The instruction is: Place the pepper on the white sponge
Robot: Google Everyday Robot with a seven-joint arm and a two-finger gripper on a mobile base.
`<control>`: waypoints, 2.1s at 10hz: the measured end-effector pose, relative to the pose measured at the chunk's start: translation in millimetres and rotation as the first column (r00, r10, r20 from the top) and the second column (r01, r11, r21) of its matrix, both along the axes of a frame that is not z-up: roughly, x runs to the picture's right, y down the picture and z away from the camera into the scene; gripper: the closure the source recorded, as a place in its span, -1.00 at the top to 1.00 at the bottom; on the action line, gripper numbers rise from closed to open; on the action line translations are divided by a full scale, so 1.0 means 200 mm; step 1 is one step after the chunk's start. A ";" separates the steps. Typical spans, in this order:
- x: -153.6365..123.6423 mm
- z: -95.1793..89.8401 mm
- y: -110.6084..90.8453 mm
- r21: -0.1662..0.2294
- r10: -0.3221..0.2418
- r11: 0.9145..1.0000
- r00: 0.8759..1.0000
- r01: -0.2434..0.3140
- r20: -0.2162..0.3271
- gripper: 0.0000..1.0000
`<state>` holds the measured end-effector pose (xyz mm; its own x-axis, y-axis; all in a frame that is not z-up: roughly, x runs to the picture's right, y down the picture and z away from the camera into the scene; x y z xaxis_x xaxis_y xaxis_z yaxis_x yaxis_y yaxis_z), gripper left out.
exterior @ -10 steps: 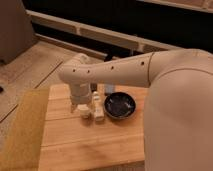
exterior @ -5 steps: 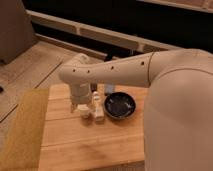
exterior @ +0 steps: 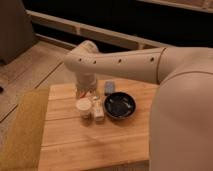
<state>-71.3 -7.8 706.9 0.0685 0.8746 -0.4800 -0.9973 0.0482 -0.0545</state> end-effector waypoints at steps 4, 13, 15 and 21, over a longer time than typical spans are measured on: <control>-0.04 0.02 -0.37 0.199 -0.293 0.943 0.948 0.266 0.124 0.30; -0.02 0.47 -0.59 0.315 -0.282 0.925 0.938 0.211 0.201 0.30; 0.00 0.63 -0.49 0.250 -0.163 0.961 0.971 0.116 0.175 0.30; -0.06 0.67 -0.38 0.217 -0.193 0.965 0.961 0.149 0.200 0.30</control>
